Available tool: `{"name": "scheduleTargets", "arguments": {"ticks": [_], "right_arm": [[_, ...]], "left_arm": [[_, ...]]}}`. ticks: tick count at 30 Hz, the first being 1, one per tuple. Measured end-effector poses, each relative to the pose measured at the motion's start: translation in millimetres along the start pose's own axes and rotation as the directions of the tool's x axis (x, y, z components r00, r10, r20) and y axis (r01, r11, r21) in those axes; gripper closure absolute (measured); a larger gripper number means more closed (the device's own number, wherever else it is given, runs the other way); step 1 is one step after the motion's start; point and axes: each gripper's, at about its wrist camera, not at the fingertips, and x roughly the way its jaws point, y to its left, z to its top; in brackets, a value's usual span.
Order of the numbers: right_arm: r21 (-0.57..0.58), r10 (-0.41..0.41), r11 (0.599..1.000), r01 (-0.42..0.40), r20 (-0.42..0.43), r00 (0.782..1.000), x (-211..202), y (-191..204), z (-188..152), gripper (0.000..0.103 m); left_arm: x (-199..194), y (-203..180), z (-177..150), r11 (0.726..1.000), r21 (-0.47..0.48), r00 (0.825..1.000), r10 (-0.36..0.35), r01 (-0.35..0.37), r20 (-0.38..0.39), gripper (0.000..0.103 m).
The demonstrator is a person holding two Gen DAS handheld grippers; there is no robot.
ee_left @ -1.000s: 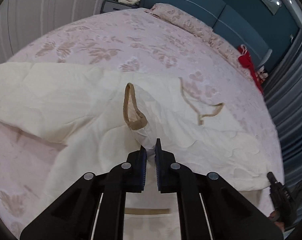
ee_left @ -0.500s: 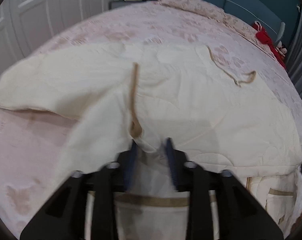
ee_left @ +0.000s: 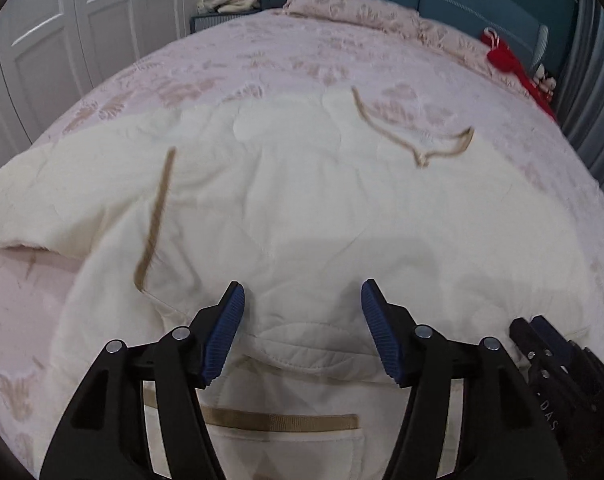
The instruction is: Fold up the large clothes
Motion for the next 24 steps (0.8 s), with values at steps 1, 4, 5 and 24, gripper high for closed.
{"name": "scheduleTargets", "arguments": {"ticks": [1, 4, 5, 24], "right_arm": [[-0.003, -0.002, 1.0, 0.002, 0.005, 1.0, 3, 0, -4, 0.076], [0.011, 0.01, 1.0, -0.011, 0.014, 1.0, 7, -4, -10, 0.076], [0.011, 0.01, 1.0, -0.01, 0.018, 1.0, 8, -4, -10, 0.076], [0.043, 0.01, 0.999, -0.011, 0.035, 0.999, -17, -8, -10, 0.073]], "left_arm": [[7, 0, -7, 1.0, 0.004, 1.0, 0.008, -0.008, 0.002, 0.044], [11, 2, -20, 1.0, 0.025, 0.999, 0.018, -0.019, 0.037, 0.044], [12, 1, -22, 0.999, 0.037, 0.998, 0.027, -0.029, 0.049, 0.044], [-39, 70, -14, 0.978, -0.143, 0.984, -0.14, 0.155, 0.106, 0.025]]}}
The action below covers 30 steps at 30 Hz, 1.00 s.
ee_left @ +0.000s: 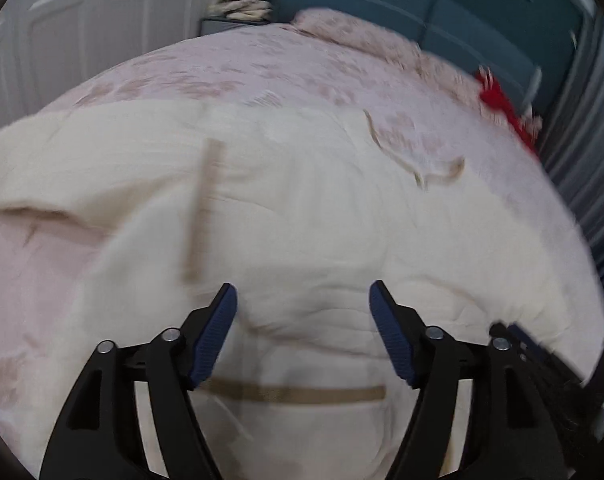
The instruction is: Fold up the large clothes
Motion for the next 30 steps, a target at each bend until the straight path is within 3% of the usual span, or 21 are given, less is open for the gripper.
{"name": "scheduleTargets", "arguments": {"ticks": [1, 3, 6, 8, 11, 14, 18, 20, 21, 22, 23, 26, 28, 30], "right_arm": [[0.034, 0.002, 0.999, -0.003, 0.02, 1.0, -19, -4, -4, 0.064], [0.048, 0.015, 0.999, -0.017, 0.04, 0.999, -45, -7, -16, 0.053], [0.008, 0.026, 1.0, -0.027, 0.019, 0.999, -75, -2, -47, 0.052], [-0.012, 0.037, 0.999, -0.037, -0.019, 0.999, -87, 3, -69, 0.051], [0.001, 0.058, 0.998, -0.059, -0.084, 0.995, -97, 7, -97, 0.051], [0.009, 0.063, 0.998, -0.063, -0.138, 0.988, -101, 13, -117, 0.051], [-0.039, 0.038, 0.998, -0.044, -0.158, 0.987, -107, 25, -128, 0.047], [-0.063, 0.028, 0.997, -0.038, -0.156, 0.987, -109, 29, -131, 0.047], [-0.075, 0.023, 0.997, -0.035, -0.154, 0.988, -111, 31, -131, 0.047], [-0.078, 0.025, 0.996, -0.037, -0.152, 0.988, -113, 32, -131, 0.047], [-0.079, 0.029, 0.996, -0.041, -0.15, 0.988, -115, 32, -131, 0.047], [-0.075, 0.038, 0.996, -0.048, -0.13, 0.991, -121, 31, -127, 0.047], [-0.066, 0.049, 0.996, -0.057, -0.118, 0.992, -124, 29, -125, 0.047], [-0.051, 0.063, 0.996, -0.069, -0.11, 0.992, -126, 27, -122, 0.047]], "left_arm": [[-21, 29, 8, 0.998, -0.059, 0.999, -0.015, 0.017, 0.035, 0.014], [-48, 82, 21, 0.99, -0.14, 0.996, 0.029, -0.017, 0.089, 0.012], [-66, 185, 44, 0.955, -0.273, 0.987, 0.143, -0.118, 0.074, 0.012], [-73, 264, 56, 0.893, -0.399, 0.968, 0.247, -0.207, 0.05, 0.012], [-82, 349, 65, 0.796, -0.552, 0.947, 0.318, -0.248, 0.033, 0.014], [-79, 413, 72, 0.707, -0.677, 0.956, 0.293, -0.206, 0.015, 0.02], [-57, 444, 77, 0.666, -0.736, 0.98, 0.198, -0.122, 0.017, 0.026], [-50, 438, 87, 0.688, -0.714, 0.976, 0.216, -0.132, 0.028, 0.04], [-42, 434, 94, 0.711, -0.693, 0.984, 0.177, -0.121, 0.009, 0.073], [-37, 427, 98, 0.724, -0.678, 0.988, 0.156, -0.124, -0.014, 0.095], [-36, 415, 107, 0.743, -0.657, 0.988, 0.152, -0.128, -0.021, 0.094], [-61, 346, 149, 0.862, -0.497, 0.984, 0.159, -0.099, 0.08, 0.096], [-82, 283, 177, 0.929, -0.367, 0.981, 0.116, -0.052, 0.155, 0.096], [-104, 210, 193, 0.974, -0.225, 0.976, 0.035, 0.014, 0.213, 0.096]]}}
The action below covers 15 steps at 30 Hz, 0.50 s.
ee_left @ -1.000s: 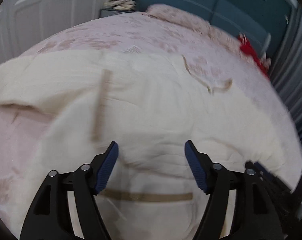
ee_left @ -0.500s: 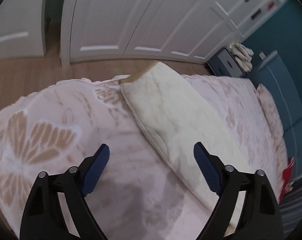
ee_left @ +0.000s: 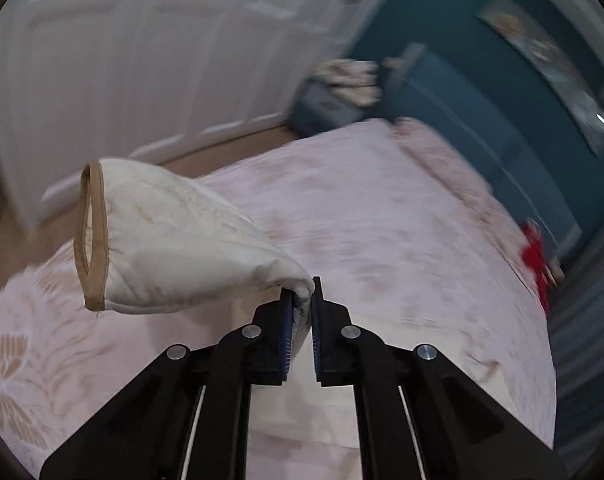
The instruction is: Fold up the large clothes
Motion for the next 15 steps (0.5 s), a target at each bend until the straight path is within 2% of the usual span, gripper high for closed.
{"name": "scheduleTargets", "arguments": {"ticks": [2, 4, 5, 6, 8, 9, 10, 11, 12, 15], "right_arm": [[0.021, 0.015, 1.0, -0.015, 0.015, 1.0, -4, -3, 1, 0.047], [0.039, 0.025, 0.999, -0.027, 0.032, 0.999, -8, -8, 1, 0.047], [0.042, 0.026, 0.999, -0.027, 0.035, 0.999, -9, -10, 1, 0.047], [0.047, 0.026, 0.999, -0.028, 0.039, 0.999, -11, -13, 0, 0.046], [0.057, 0.022, 0.998, -0.024, 0.049, 0.999, -15, -21, -1, 0.046], [0.064, 0.019, 0.998, -0.022, 0.052, 0.998, -16, -26, -2, 0.042], [0.075, 0.015, 0.997, -0.019, 0.054, 0.998, -17, -32, -2, 0.041], [0.086, 0.012, 0.996, -0.017, 0.055, 0.998, -17, -38, -2, 0.039], [0.097, 0.011, 0.995, -0.016, 0.055, 0.998, -18, -44, -2, 0.038], [0.135, -0.001, 0.991, -0.008, 0.066, 0.998, -20, -65, 1, 0.035]], "left_arm": [[-15, -73, -7, 0.988, 0.11, 0.994, -0.106, 0.105, 0.005, 0.096], [-25, -141, -27, 0.956, 0.206, 0.978, -0.21, 0.209, -0.019, 0.096], [-29, -178, -45, 0.931, 0.253, 0.964, -0.261, 0.265, -0.05, 0.095], [-31, -198, -59, 0.915, 0.272, 0.955, -0.288, 0.297, -0.075, 0.095], [-28, -248, -106, 0.871, 0.313, 0.925, -0.342, 0.378, -0.167, 0.091], [-23, -263, -130, 0.86, 0.32, 0.915, -0.347, 0.398, -0.205, 0.086], [-13, -278, -167, 0.858, 0.31, 0.904, -0.335, 0.409, -0.265, 0.06], [-7, -281, -186, 0.864, 0.292, 0.898, -0.326, 0.41, -0.297, 0.044], [5, -280, -216, 0.884, 0.235, 0.886, -0.315, 0.405, -0.34, 0.027], [29, -251, -264, 0.924, 0.067, 0.848, -0.314, 0.376, -0.427, 0.026]]}}
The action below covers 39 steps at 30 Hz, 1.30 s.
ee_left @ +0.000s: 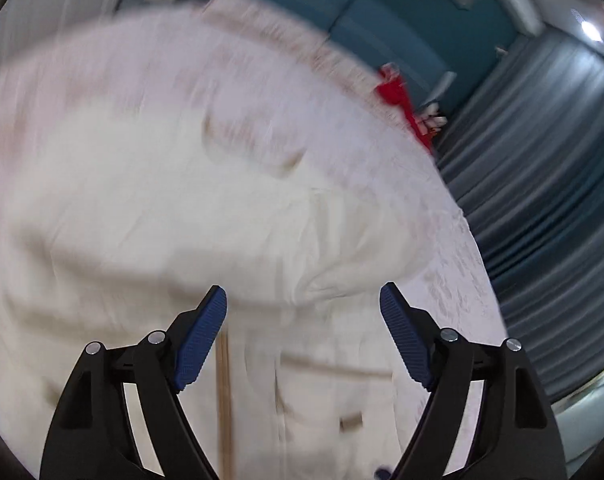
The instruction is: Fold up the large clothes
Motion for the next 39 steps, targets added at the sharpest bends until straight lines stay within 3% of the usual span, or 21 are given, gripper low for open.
{"name": "scheduleTargets", "arguments": {"ticks": [3, 8, 13, 17, 20, 22, 23, 24, 28, 30, 35, 39], "right_arm": [[0.017, -0.006, 1.0, 0.005, 0.026, 1.0, 2, -17, 13, 0.033], [0.082, 0.038, 0.996, -0.044, 0.077, 0.996, 20, -37, 65, 0.033], [0.206, 0.033, 0.977, -0.057, 0.115, 0.993, 60, -49, 131, 0.032], [0.262, 0.02, 0.964, -0.036, 0.063, 0.998, 101, -54, 161, 0.032], [0.305, 0.036, 0.952, -0.033, -0.002, 0.999, 135, -55, 174, 0.035], [0.286, 0.107, 0.954, -0.092, -0.036, 0.994, 146, -48, 179, 0.09], [0.265, 0.115, 0.959, -0.098, -0.051, 0.992, 146, -43, 182, 0.091], [0.236, 0.121, 0.965, -0.116, -0.007, 0.993, 136, -37, 190, 0.095], [0.133, 0.183, 0.969, -0.209, 0.181, 0.966, 73, -22, 205, 0.098], [0.104, 0.182, 0.972, -0.211, 0.241, 0.953, 50, -23, 199, 0.099], [0.087, 0.106, 0.99, -0.115, 0.105, 0.989, 93, -31, 167, 0.1], [0.093, 0.071, 0.993, -0.073, 0.03, 0.997, 125, -38, 144, 0.1]], "left_arm": [[1, 42, -8, 0.988, -0.152, 1.0, 0.003, -0.003, -0.003, 0.026], [-34, 118, 33, 0.938, -0.345, 0.993, 0.079, -0.045, 0.087, 0.026], [-43, 179, 59, 0.894, -0.437, 0.978, 0.17, -0.102, 0.119, 0.027], [-28, 201, 67, 0.859, -0.498, 0.979, 0.184, -0.115, 0.091, 0.035], [-27, 215, 55, 0.854, -0.496, 0.975, 0.213, -0.156, 0.061, 0.053], [-19, 216, 66, 0.861, -0.47, 0.97, 0.24, -0.194, 0.039, 0.075], [-21, 213, 70, 0.867, -0.451, 0.966, 0.257, -0.212, 0.039, 0.081], [-26, 211, 75, 0.877, -0.429, 0.963, 0.265, -0.217, 0.055, 0.09], [-52, 200, 84, 0.909, -0.361, 0.954, 0.271, -0.208, 0.133, 0.094], [-58, 197, 78, 0.918, -0.336, 0.95, 0.273, -0.211, 0.149, 0.094], [-35, 207, 61, 0.899, -0.309, 0.932, 0.352, -0.309, 0.092, 0.095], [-26, 214, 56, 0.887, -0.309, 0.921, 0.382, -0.342, 0.076, 0.095]]}}
